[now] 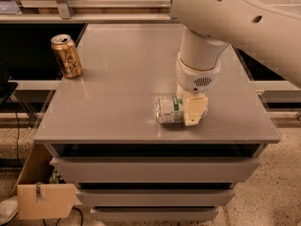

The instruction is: Pick 7up can

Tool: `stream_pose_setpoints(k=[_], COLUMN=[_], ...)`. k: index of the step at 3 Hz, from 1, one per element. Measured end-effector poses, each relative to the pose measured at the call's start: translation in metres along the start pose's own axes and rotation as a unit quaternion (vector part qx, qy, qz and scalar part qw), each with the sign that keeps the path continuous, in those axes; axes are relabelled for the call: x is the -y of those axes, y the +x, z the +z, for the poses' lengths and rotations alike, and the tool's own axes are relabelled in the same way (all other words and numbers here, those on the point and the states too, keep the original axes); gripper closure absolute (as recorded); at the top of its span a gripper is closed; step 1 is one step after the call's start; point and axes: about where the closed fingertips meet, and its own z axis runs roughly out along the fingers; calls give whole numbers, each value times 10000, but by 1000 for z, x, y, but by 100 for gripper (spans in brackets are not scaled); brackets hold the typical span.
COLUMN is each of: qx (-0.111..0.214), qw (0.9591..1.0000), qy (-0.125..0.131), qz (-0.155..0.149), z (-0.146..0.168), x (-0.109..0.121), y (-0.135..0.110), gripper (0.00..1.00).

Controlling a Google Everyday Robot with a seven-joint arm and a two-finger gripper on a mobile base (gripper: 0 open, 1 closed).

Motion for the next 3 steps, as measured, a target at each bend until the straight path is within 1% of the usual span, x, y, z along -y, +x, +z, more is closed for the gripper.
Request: stream_pose_setpoints(k=[1, 2, 3], qx=[139, 320, 462], qw=[9999, 9993, 9984], qy=[27, 151, 315], qz=[27, 91, 46], z=[-3, -20, -45], x=[9, 21, 31], y=[-3, -3, -8], gripper=[65, 88, 100])
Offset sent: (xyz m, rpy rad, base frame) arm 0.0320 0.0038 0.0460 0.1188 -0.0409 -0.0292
